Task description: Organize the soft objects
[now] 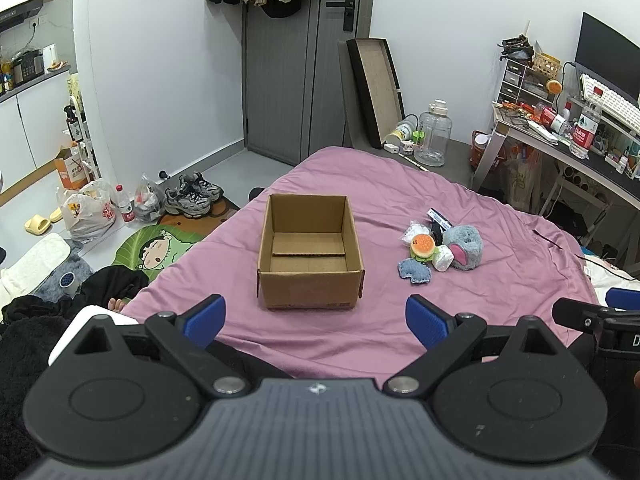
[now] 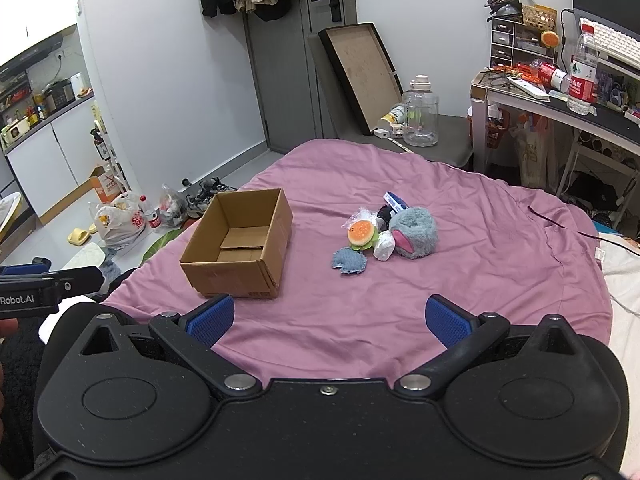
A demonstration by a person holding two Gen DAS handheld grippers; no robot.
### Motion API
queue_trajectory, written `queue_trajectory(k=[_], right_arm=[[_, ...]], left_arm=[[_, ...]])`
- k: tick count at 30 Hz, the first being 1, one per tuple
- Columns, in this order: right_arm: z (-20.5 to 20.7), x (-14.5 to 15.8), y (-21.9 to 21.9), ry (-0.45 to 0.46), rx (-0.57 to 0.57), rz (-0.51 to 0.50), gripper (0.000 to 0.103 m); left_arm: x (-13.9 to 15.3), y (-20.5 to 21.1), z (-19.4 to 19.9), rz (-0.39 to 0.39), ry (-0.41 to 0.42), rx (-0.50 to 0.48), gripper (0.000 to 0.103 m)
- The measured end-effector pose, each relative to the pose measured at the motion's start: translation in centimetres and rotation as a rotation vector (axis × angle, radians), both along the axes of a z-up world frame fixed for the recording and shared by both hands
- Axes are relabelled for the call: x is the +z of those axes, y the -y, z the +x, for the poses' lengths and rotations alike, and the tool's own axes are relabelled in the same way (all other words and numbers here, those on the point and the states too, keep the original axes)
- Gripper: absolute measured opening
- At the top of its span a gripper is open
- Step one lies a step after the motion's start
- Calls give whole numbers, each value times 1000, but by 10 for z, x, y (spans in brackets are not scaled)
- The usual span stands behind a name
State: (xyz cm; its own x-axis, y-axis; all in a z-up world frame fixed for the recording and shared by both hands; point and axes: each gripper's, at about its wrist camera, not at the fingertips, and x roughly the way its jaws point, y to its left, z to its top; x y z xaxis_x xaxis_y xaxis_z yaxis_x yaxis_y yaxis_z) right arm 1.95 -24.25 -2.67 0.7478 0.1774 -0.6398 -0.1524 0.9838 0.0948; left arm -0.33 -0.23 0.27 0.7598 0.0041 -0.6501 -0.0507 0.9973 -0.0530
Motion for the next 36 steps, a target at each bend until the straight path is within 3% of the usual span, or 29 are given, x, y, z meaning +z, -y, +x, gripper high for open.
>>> queue_trajectory(k=[23, 36], right_arm=[[3, -6, 2, -7, 17, 24, 103], [39, -20, 8, -40, 29, 36, 103]], left_arm=[[-3, -2, -2, -6, 23, 5, 96], [-9, 12, 36, -15, 3, -3, 96]])
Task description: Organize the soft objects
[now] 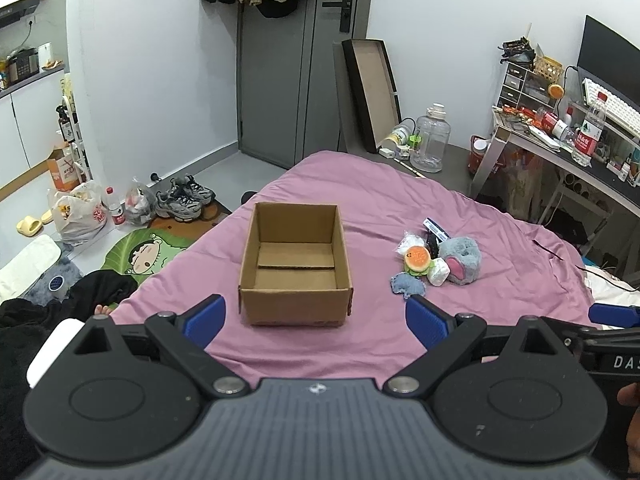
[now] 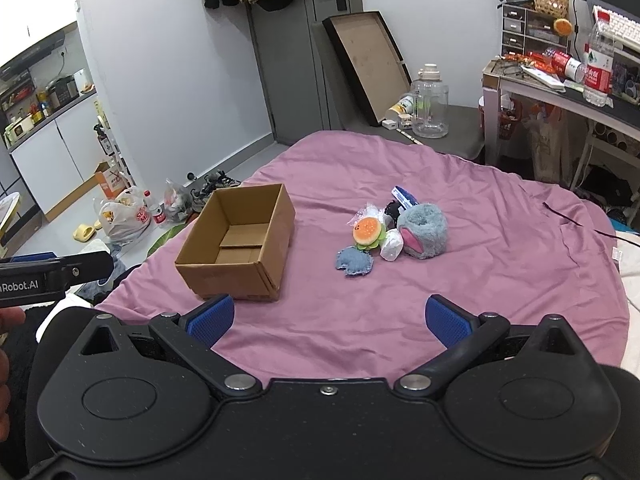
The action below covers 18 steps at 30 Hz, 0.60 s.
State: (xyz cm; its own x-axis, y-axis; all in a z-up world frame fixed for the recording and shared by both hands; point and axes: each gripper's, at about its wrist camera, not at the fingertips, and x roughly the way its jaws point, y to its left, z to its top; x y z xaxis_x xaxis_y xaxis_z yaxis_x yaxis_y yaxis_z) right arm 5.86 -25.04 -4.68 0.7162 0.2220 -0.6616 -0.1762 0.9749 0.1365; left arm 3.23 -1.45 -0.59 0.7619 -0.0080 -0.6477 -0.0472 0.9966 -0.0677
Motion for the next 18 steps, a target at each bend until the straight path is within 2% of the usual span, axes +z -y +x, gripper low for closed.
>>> queue_trajectory(k=[18], right_arm=[[74, -17, 28, -32, 11, 28, 103]], left_arm=[[-18, 26, 72, 48, -60, 21, 96]])
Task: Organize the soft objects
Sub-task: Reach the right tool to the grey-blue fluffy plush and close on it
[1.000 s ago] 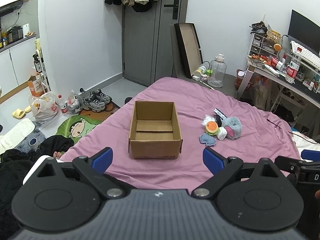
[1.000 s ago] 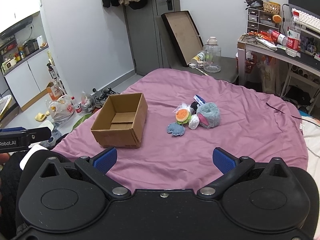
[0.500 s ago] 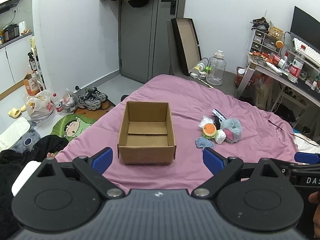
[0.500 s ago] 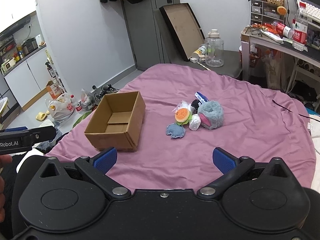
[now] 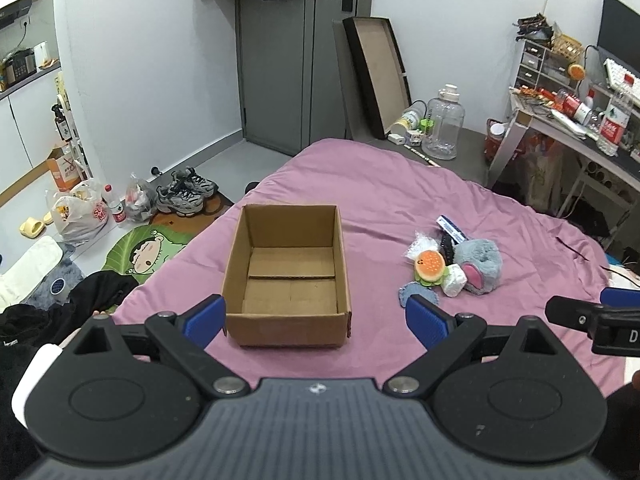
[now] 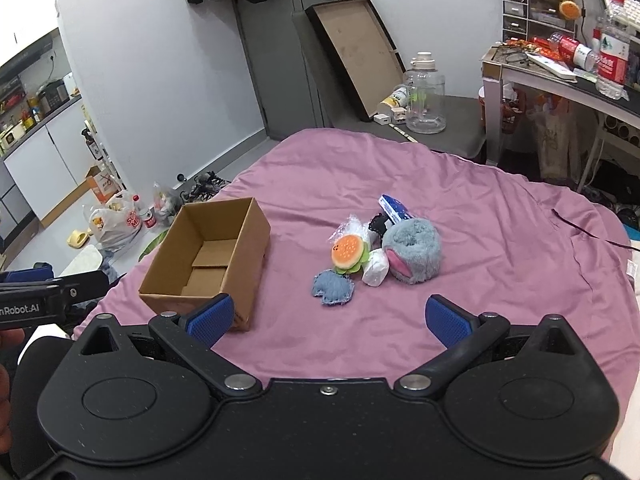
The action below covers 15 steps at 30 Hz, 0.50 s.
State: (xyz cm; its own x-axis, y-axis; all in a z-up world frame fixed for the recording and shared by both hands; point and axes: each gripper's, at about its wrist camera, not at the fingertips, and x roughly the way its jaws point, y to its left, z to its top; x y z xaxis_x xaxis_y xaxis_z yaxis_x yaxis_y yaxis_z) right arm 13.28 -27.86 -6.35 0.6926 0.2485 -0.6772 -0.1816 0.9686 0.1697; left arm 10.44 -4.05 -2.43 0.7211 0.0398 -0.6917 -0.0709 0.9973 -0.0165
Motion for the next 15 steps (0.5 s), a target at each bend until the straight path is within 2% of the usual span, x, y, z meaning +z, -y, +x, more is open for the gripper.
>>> queue_trajectory(k=[9, 15], right_arm=[[37, -17, 28, -50, 7, 79, 103], [67, -25, 53, -65, -56, 108, 103]], left_arm=[[-14, 14, 40, -1, -20, -1, 96], [-24, 30, 65, -14, -30, -18, 96]])
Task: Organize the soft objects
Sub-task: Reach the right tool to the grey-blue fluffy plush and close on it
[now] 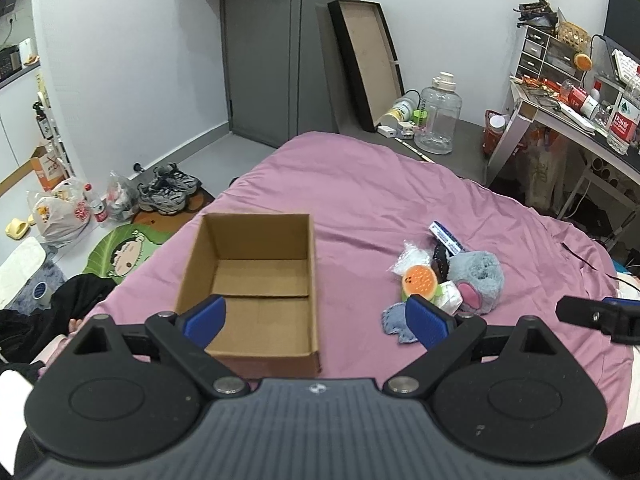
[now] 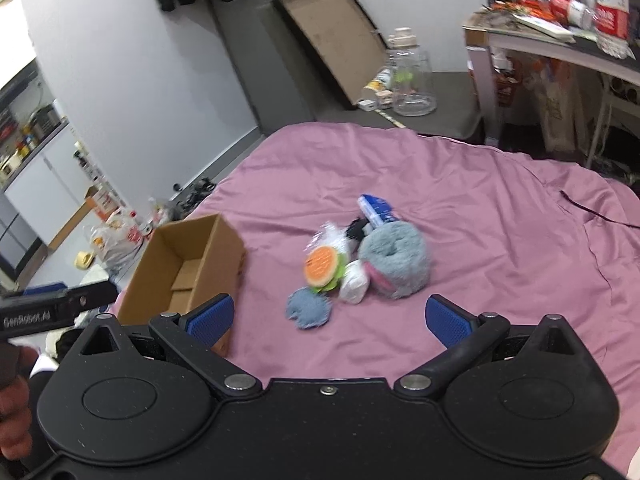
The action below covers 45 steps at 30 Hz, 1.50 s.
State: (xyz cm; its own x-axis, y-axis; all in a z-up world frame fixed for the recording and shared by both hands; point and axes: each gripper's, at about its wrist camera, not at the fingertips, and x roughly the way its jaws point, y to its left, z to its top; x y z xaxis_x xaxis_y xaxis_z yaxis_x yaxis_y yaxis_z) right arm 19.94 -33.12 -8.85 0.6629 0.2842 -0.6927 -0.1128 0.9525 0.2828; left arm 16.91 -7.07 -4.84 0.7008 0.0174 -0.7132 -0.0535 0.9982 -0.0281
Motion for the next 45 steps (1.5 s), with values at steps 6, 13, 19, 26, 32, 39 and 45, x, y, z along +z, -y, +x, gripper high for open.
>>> queue_trajectory(k=[6, 13, 19, 26, 32, 39, 45], right_arm=[[26, -13, 23, -23, -58, 56, 103], [52, -14, 46, -46, -123, 152, 98], [76, -8, 68, -40, -214, 268, 98], [93, -42, 71, -50, -211, 312, 94], [109, -76, 79, -141, -212, 300, 77], [133, -120, 94, -257, -245, 406, 53], [146, -139, 95, -303, -241, 410, 50]], left_arm=[[-10, 15, 21, -5, -12, -23, 95], [-26, 34, 48, -66, -37, -33, 93], [-30, 51, 75, -142, -48, -37, 87], [-46, 78, 111, -181, -56, -74, 72], [-75, 98, 138, -240, -121, -78, 57], [-103, 117, 163, -316, -187, -71, 44], [-131, 129, 180, -359, -260, -65, 39]])
